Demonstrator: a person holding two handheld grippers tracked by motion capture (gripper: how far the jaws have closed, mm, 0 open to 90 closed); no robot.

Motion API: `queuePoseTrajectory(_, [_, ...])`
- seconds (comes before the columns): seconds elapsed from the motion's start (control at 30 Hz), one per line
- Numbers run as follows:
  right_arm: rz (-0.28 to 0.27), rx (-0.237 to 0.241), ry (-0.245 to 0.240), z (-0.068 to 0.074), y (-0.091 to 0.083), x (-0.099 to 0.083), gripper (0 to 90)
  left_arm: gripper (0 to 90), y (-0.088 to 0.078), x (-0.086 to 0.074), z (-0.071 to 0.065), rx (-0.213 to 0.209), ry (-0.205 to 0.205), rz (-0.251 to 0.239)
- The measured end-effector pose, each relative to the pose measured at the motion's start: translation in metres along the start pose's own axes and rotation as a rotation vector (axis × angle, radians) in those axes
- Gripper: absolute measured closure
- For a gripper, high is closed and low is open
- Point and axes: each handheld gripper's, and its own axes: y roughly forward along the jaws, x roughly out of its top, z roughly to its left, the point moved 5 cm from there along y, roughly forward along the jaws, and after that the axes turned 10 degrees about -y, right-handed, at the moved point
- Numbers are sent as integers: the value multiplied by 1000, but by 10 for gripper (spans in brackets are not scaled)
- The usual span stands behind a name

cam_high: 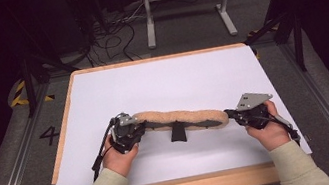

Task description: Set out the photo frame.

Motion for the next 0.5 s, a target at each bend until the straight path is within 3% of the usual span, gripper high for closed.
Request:
queuePoseTrajectory(0.3, [6, 65, -18, 12, -8, 1, 900, 900, -1, 4, 11, 6, -46, -22])
queuePoseTrajectory(0.4, [9, 82, -20, 16, -10, 2, 900, 900, -3, 3, 10, -2, -47, -25])
queuePoseTrajectory(0.5, [11, 100, -19, 19, -12, 2, 900, 900, -8, 1, 4, -18, -20, -22])
